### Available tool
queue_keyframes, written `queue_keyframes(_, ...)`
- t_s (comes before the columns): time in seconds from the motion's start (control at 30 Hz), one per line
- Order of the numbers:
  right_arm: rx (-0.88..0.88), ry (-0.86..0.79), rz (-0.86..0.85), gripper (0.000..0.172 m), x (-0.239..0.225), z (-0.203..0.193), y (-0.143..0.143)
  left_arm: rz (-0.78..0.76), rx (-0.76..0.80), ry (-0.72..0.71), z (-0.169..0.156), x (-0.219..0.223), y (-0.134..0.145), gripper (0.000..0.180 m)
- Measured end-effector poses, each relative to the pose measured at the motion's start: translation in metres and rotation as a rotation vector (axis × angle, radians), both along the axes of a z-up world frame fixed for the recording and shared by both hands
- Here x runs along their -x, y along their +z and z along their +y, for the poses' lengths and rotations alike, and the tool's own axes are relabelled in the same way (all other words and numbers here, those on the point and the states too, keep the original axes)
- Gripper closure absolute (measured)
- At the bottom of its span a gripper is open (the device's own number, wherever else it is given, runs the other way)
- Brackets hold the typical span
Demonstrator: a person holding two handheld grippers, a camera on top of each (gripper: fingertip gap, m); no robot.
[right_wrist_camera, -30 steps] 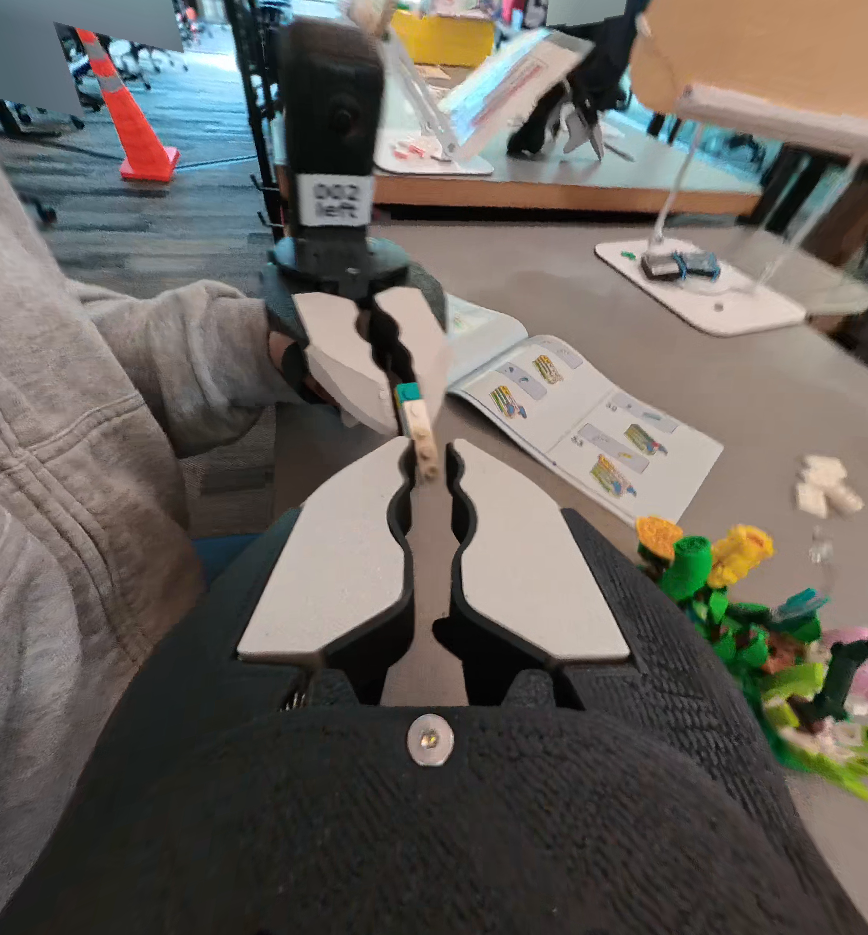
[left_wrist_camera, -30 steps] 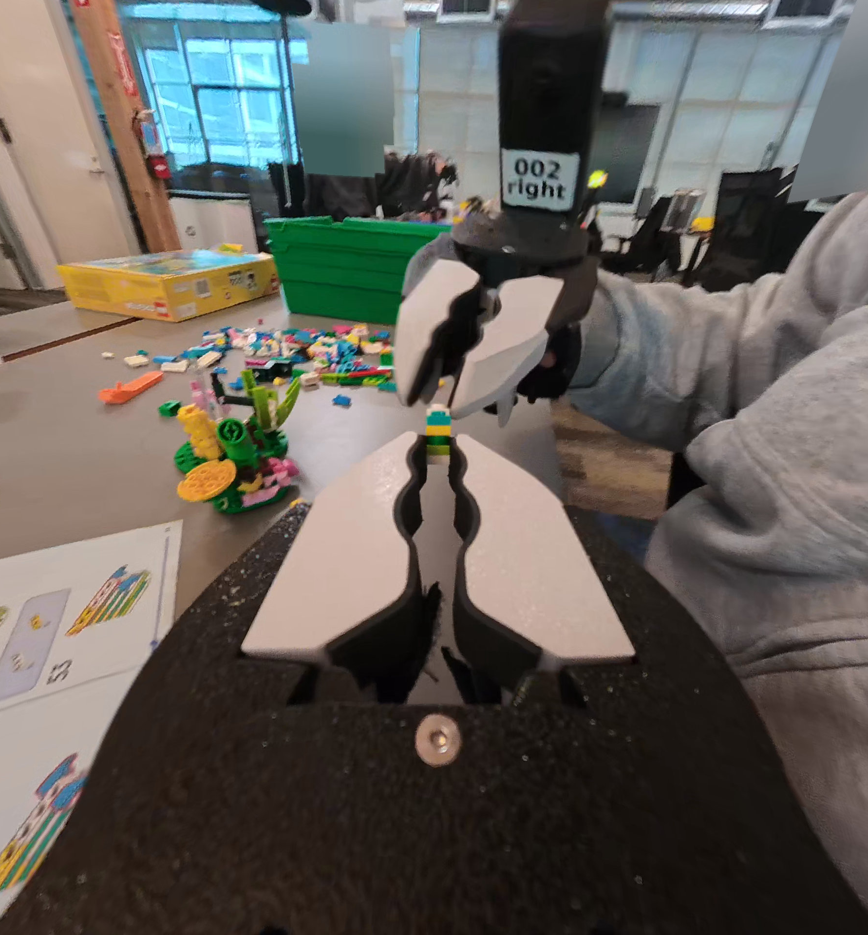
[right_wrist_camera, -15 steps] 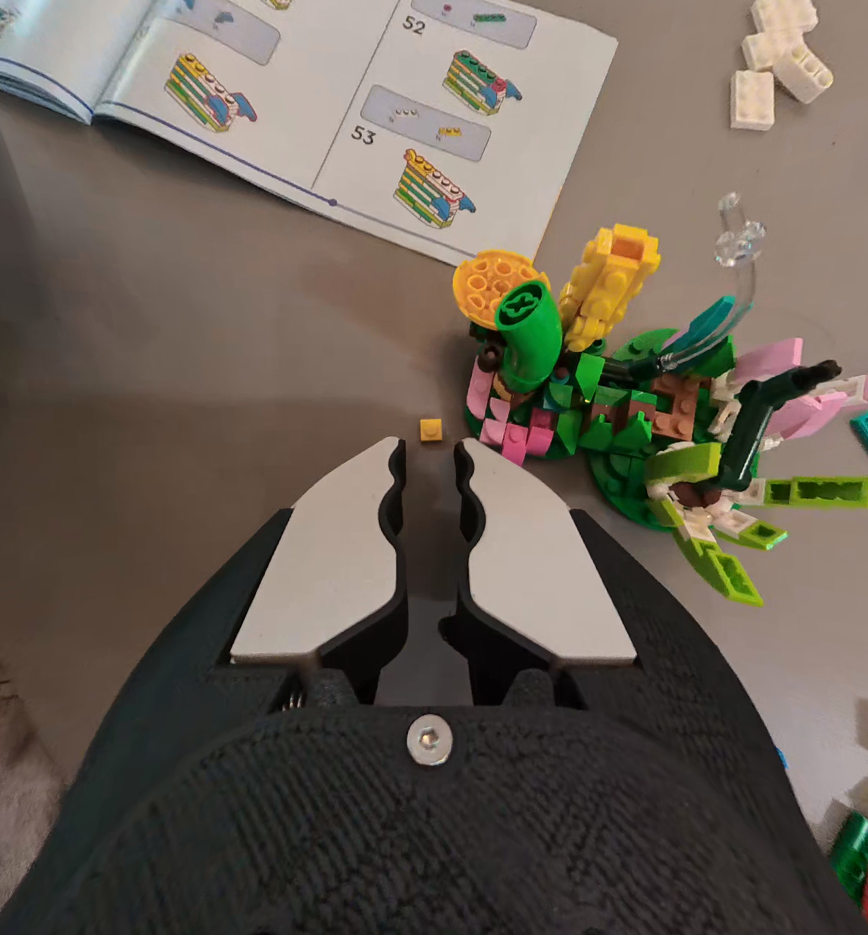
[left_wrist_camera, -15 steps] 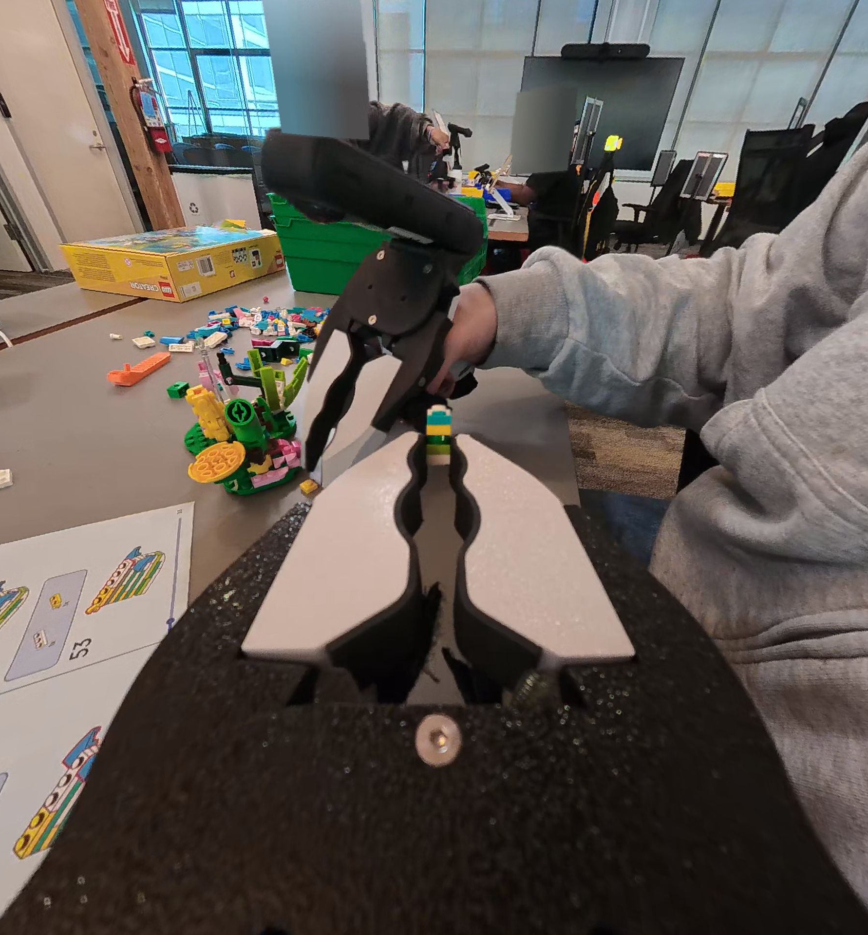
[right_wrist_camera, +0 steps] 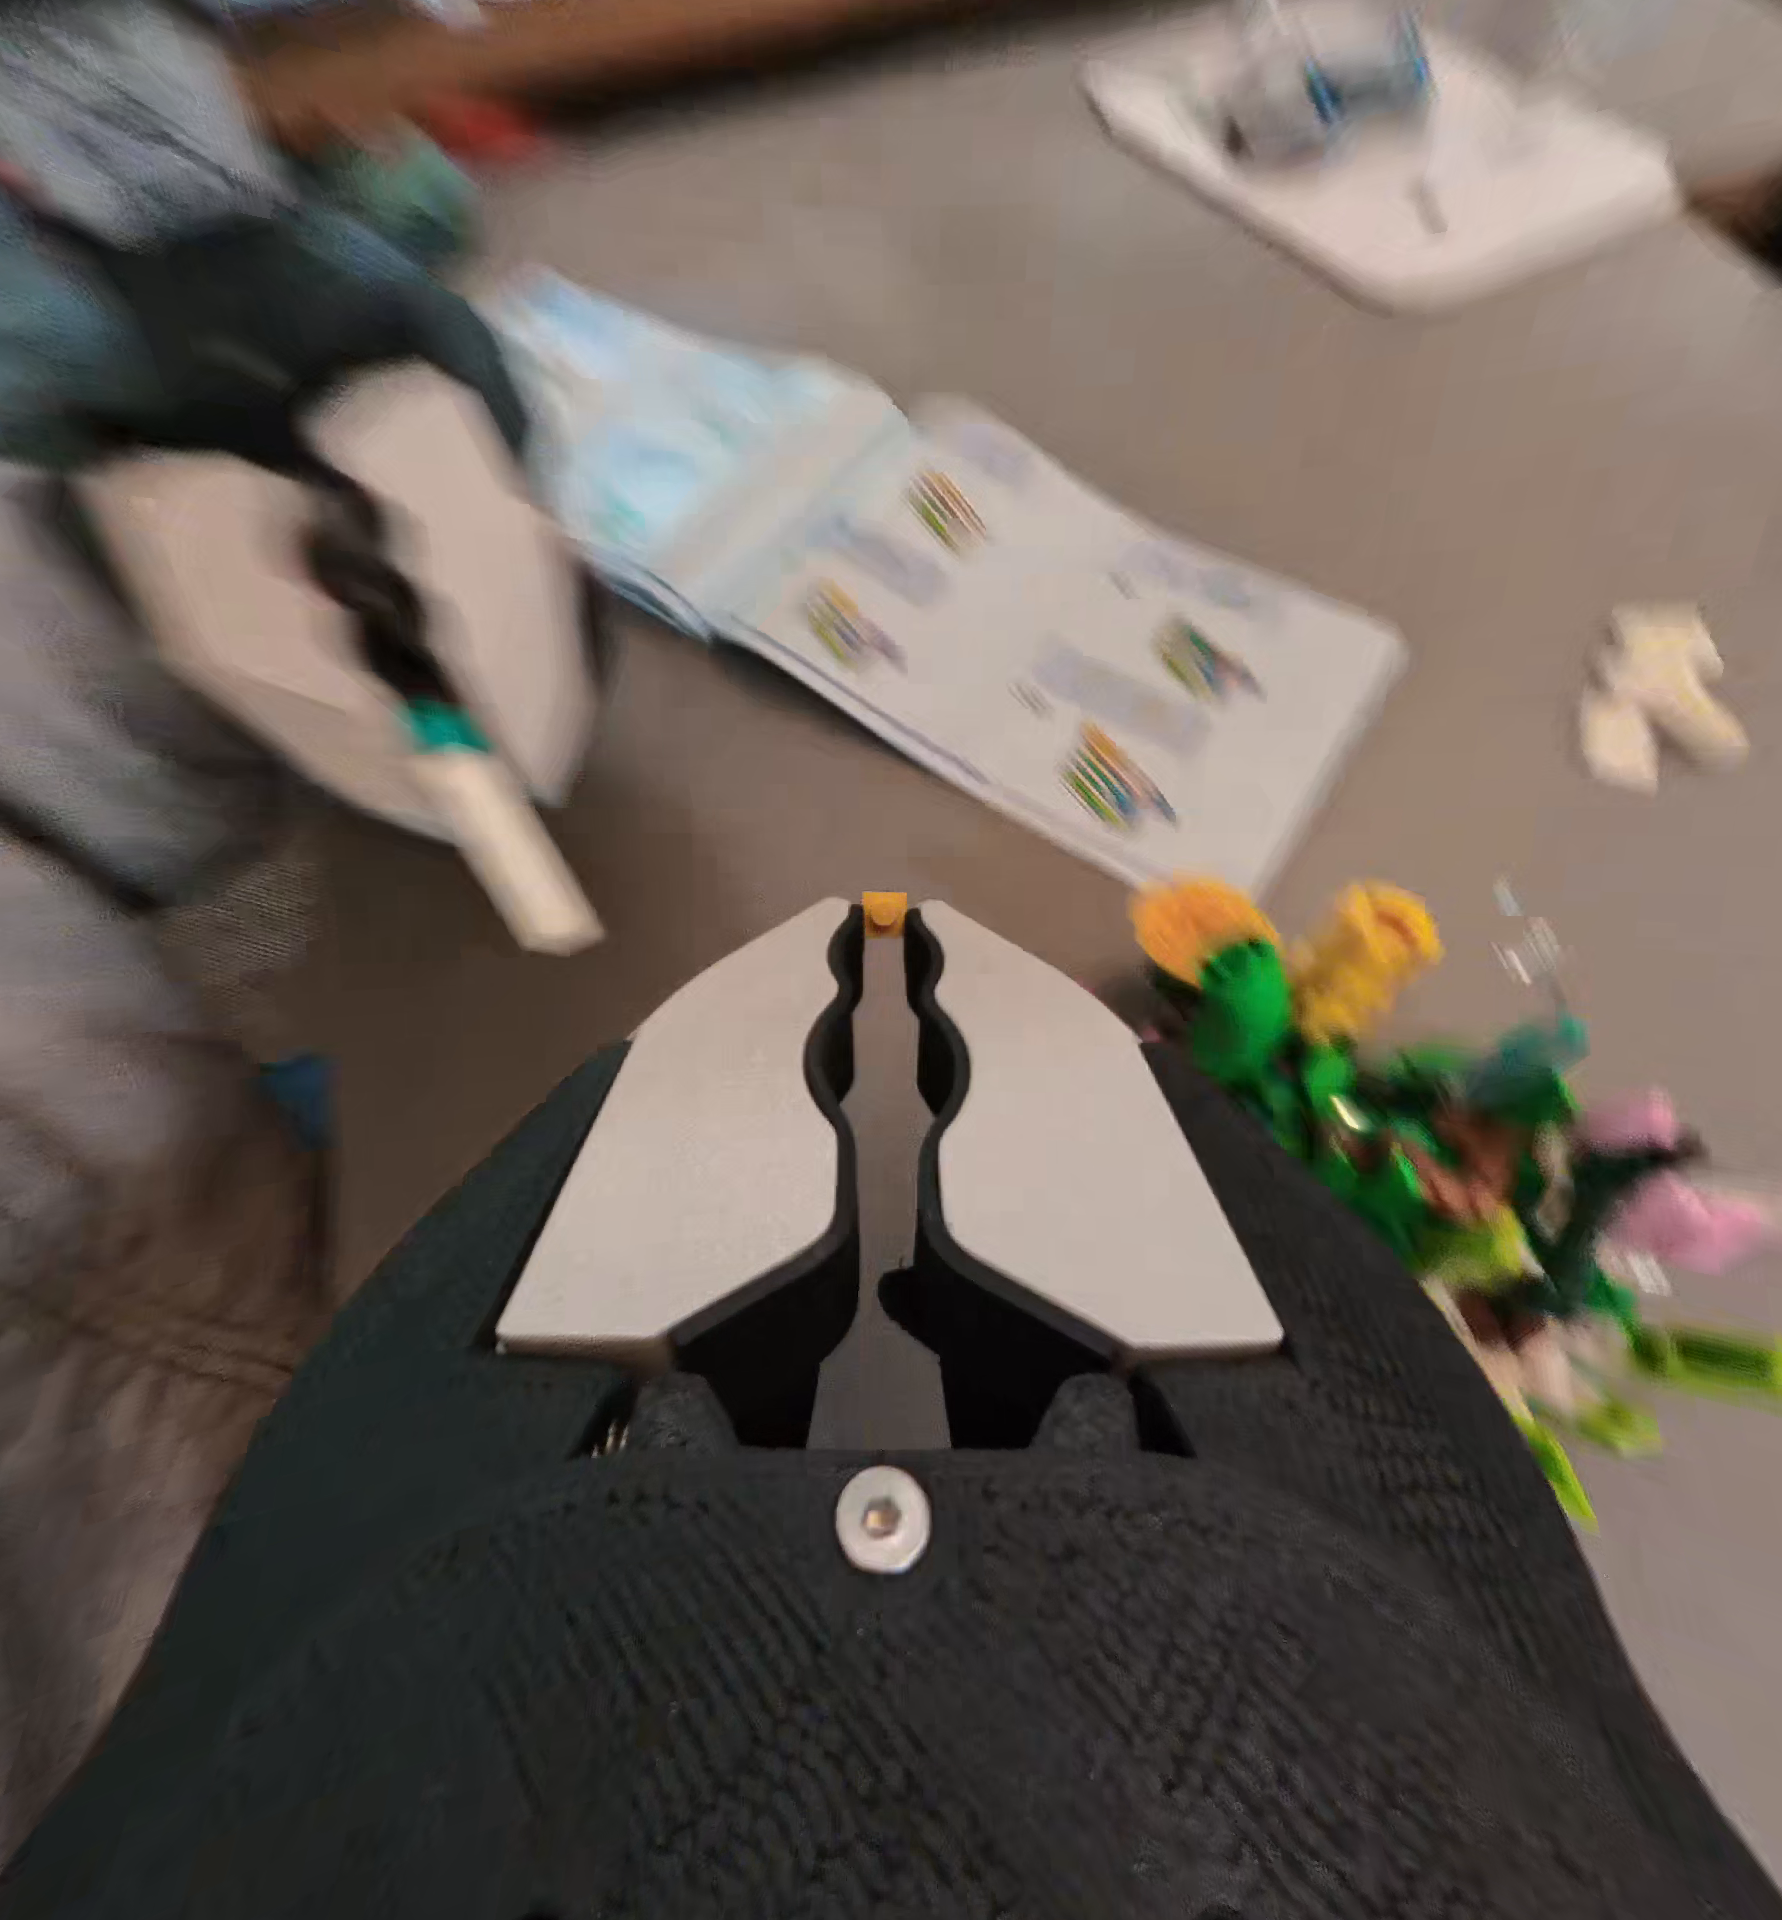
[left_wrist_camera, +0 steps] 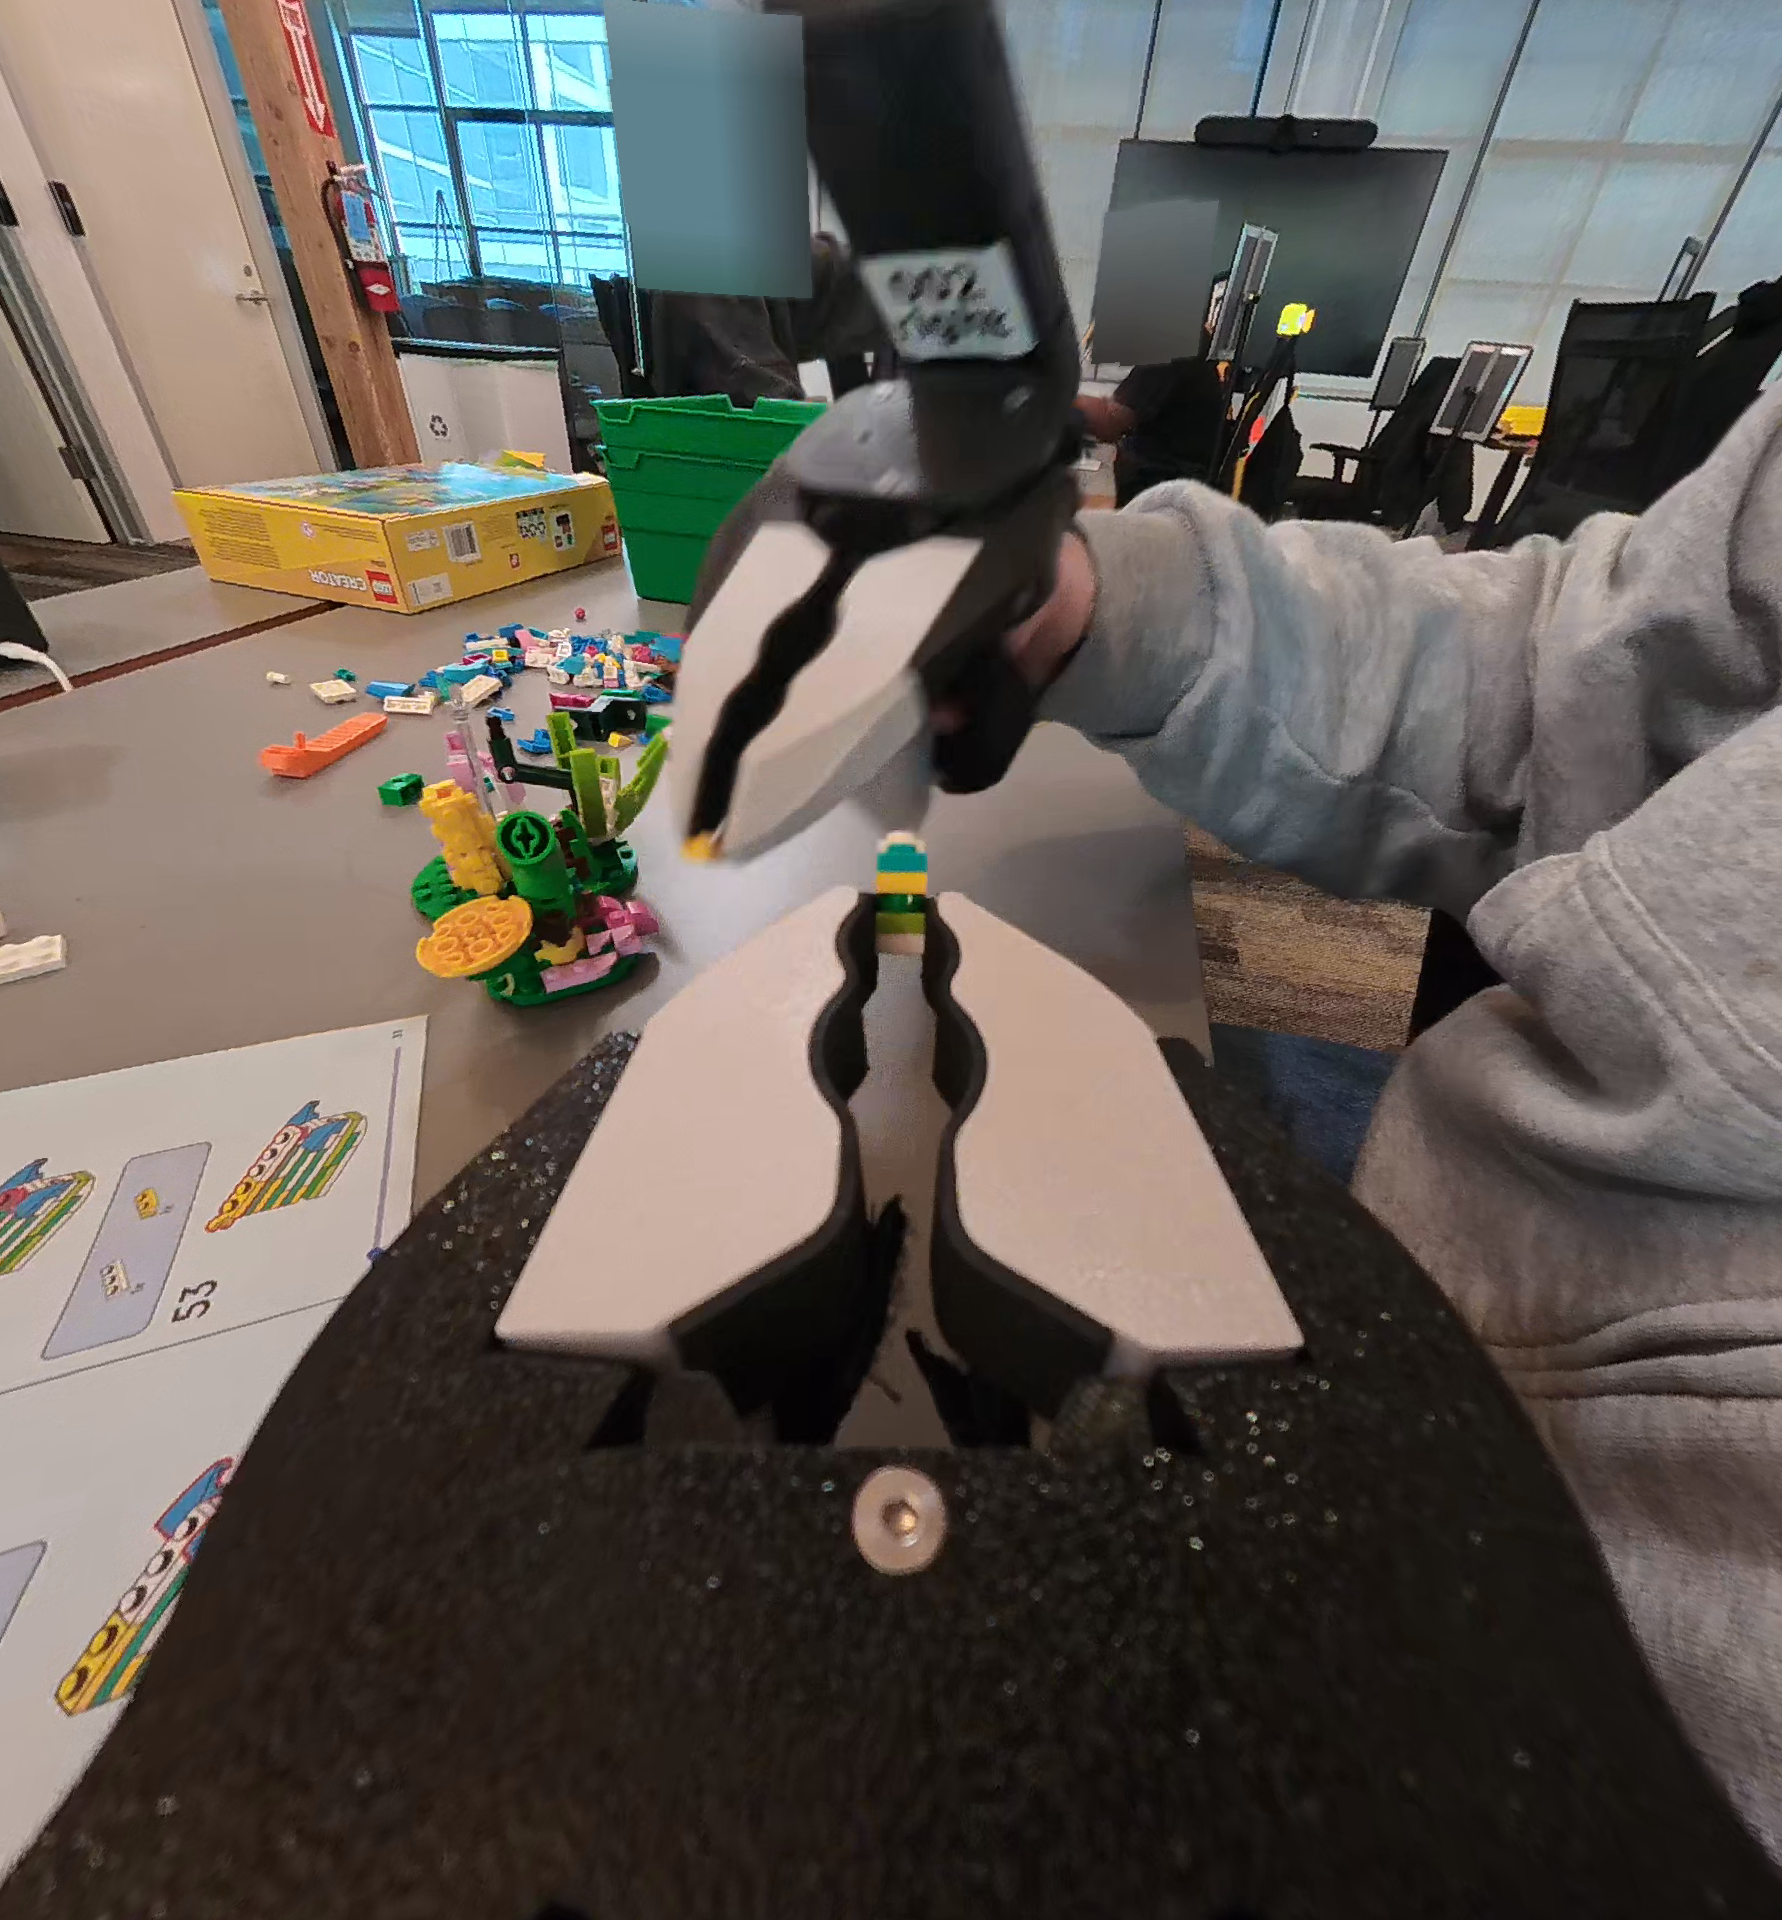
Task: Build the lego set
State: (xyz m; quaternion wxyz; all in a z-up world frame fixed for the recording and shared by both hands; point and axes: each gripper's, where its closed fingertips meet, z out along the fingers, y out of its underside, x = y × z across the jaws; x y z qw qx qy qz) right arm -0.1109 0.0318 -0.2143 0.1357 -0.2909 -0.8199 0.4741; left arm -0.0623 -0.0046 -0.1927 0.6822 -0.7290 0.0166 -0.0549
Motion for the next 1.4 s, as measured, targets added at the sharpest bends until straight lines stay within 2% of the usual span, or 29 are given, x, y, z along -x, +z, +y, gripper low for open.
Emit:
queue_keyframes(0.03,0.085,0.074,0.043,0.165,-0.011,-0.011,0.020,-0.002,0.000,0.000,0.000,0.000,0.000,0.172)
queue_keyframes(0.1,0.167,0.168,0.078,0.166,-0.028,-0.025,0.045,-0.002,0.003,-0.004,0.000,0.000,0.000,0.172)
queue_keyframes(0.17,0.143,0.204,0.085,0.166,-0.035,-0.032,0.052,0.001,0.003,-0.007,0.000,-0.001,-0.001,0.172)
queue_keyframes(0.37,0.008,0.297,0.082,0.166,-0.048,-0.048,0.043,0.009,-0.005,-0.032,-0.001,-0.005,0.000,0.172)
queue_keyframes(0.7,-0.026,0.377,0.046,0.166,-0.056,-0.053,0.039,0.050,-0.015,-0.079,-0.002,-0.013,0.001,0.172)
queue_keyframes(1.0,-0.125,0.491,0.057,0.166,-0.065,-0.053,0.037,0.081,-0.017,-0.134,-0.001,-0.022,0.000,0.172)
queue_keyframes(1.4,-0.184,0.526,-0.072,0.165,-0.071,-0.053,0.029,0.144,0.023,-0.158,-0.001,-0.028,-0.007,0.173)
